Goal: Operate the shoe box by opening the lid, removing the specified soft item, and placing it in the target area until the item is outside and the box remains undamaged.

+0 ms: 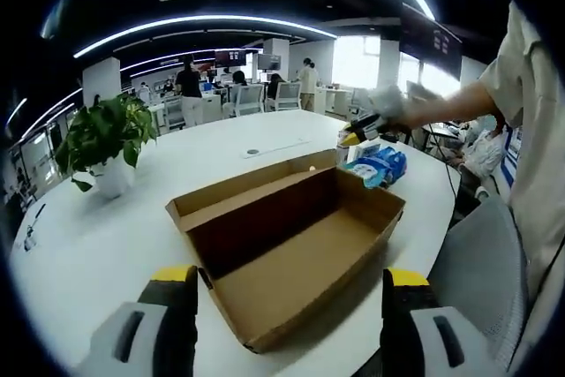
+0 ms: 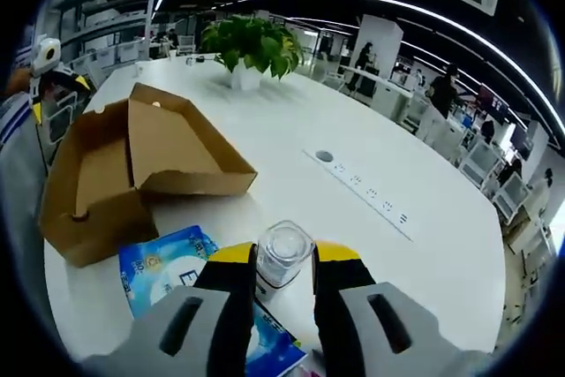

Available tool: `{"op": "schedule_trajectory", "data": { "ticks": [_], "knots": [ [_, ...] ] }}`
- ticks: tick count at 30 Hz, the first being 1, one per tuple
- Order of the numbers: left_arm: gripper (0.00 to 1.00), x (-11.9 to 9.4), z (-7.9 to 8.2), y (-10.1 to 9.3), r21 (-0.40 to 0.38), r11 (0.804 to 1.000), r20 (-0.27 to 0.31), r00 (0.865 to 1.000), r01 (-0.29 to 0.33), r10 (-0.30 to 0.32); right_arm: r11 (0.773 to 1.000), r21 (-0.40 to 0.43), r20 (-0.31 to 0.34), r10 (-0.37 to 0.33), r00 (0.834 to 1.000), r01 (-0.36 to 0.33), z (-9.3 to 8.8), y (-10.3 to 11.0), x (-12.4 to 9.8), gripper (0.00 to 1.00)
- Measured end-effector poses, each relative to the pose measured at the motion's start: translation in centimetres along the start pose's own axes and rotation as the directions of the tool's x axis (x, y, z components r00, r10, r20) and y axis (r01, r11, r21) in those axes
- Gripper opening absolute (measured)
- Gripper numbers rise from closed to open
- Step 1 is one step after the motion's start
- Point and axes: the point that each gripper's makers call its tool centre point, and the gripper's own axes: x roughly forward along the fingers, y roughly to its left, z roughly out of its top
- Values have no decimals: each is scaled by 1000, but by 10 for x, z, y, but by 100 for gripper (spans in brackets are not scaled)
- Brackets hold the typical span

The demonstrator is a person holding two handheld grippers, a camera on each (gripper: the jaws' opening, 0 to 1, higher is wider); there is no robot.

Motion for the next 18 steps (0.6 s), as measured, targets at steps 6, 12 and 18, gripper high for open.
{"op": "schedule_trajectory", "data": {
  "ticks": [6,12,18],
  "knots": [
    [87,0,-1,1,-3,1000,-4,1000,-1,1,1000,12,-1,2,1000,-2,0,-1,2,22],
    [84,1,-3,3,-4,1000,-10,1000,-15,15,1000,3,1,1,1000,-1,2,-2,3,22],
    [82,1,-5,2,-8,1000,-18,999,-26,26,1000,14,-10,-5,1000,5,1,-3,2,22]
  ]
}}
